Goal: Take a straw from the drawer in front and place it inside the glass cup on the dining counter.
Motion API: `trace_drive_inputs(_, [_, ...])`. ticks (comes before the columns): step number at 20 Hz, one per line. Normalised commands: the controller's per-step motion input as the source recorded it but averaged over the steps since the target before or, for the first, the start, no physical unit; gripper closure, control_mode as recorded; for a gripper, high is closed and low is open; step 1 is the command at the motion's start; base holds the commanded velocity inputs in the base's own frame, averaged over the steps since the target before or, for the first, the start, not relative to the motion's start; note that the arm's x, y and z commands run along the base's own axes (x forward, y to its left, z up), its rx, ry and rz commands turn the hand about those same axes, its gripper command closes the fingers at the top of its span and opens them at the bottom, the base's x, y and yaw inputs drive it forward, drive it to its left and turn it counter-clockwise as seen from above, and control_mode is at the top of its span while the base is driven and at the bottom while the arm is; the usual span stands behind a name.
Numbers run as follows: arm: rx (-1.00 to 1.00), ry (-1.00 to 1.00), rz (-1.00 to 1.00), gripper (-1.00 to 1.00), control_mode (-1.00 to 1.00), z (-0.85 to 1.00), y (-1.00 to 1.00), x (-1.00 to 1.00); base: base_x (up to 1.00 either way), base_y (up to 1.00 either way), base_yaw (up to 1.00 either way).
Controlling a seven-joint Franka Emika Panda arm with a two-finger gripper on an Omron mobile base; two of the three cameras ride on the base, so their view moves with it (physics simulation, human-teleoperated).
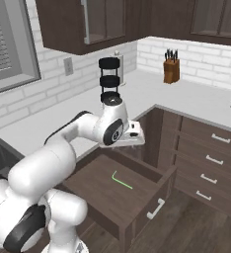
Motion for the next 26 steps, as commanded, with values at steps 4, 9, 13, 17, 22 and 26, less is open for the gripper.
trace_drive_inputs(4, [-0.02,-0.31,0.00,-1.00,-1.00,-0.54,0.53,0.00,0.00,0.00,0.00])
trace_drive_inputs(9, [0.00,-0.13,0.00,-1.00,-1.00,-0.54,0.48,0.22,0.00,0.00,0.00])
trace_drive_inputs(13, [0.00,0.00,0.00,-1.00,-1.00,-0.34,0.32,0.44,0.00,0.00,0.00])
trace_drive_inputs(17, [0.00,0.00,0.00,-1.00,-1.00,-0.29,0.27,0.23,0.00,0.00,0.00])
trace_drive_inputs(22, [0.00,0.00,0.00,-1.00,-1.00,-0.37,0.09,0.00,0.00,0.00,0.00])
trace_drive_inputs(26, [0.00,0.06,0.00,-1.00,-1.00,-0.52,0.00,-0.01,0.00,0.00,0.00])
